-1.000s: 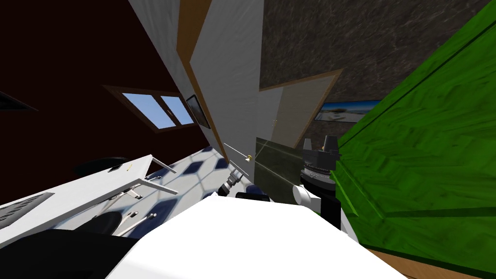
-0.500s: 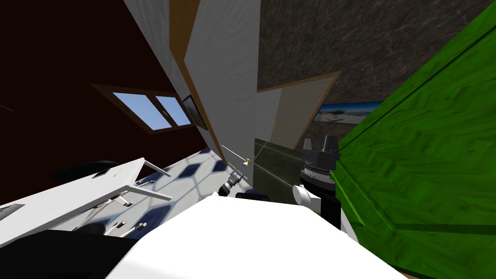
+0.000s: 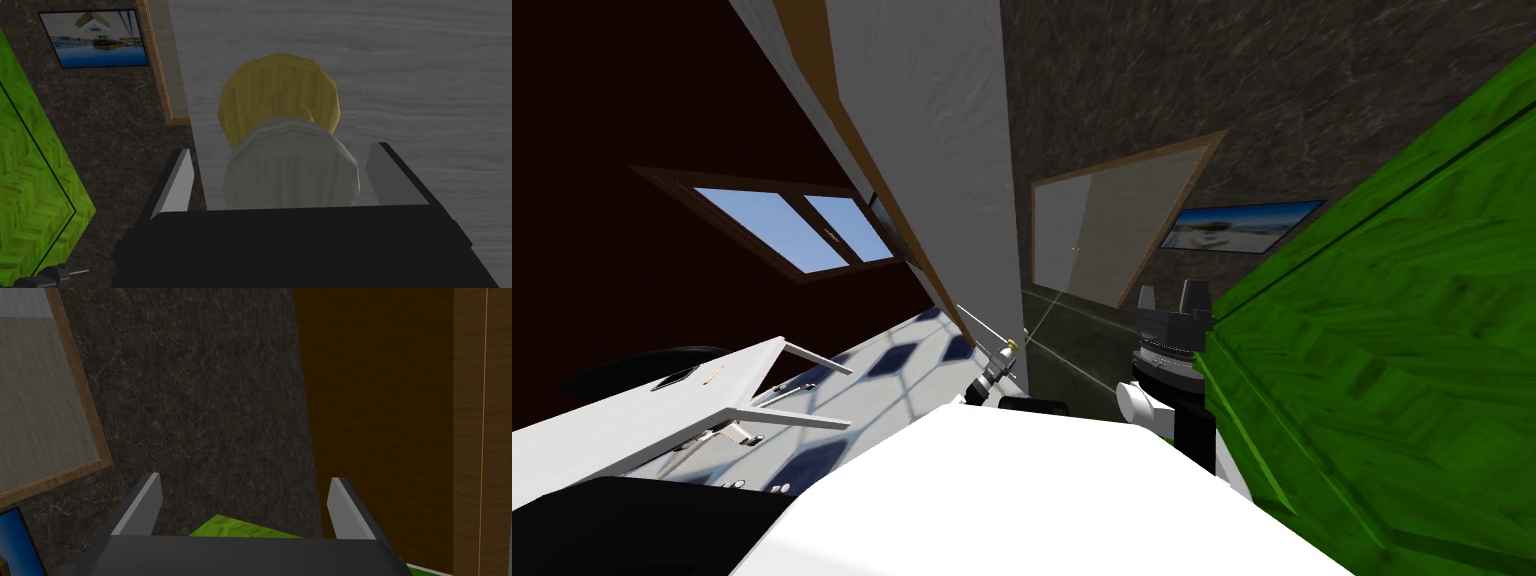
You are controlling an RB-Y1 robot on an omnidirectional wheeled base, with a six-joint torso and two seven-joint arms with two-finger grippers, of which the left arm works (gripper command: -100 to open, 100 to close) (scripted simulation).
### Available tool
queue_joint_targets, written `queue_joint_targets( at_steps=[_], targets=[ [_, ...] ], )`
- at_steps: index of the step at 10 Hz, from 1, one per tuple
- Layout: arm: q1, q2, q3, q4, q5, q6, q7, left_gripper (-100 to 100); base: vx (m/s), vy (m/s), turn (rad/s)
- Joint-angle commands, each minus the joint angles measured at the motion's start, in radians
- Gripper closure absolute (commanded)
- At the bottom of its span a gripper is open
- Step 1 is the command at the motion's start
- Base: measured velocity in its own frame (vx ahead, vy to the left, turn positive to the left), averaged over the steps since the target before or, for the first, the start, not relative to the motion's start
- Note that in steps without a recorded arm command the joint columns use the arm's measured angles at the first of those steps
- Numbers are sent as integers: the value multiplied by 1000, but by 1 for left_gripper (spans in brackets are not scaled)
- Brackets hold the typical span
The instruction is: Push the door open
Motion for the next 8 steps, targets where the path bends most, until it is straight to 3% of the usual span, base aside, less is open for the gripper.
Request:
queue_joint_targets(
  at_steps=[1,6,8],
  targets=[
    [0,1,0,1,0,-1,0,100,0,0,0],
    [0,1,0,1,0,-1,0,100,-6,6,-8],
    [-10,-3,-1,4,28,3,46,100,21,-11,-39]
  ],
)
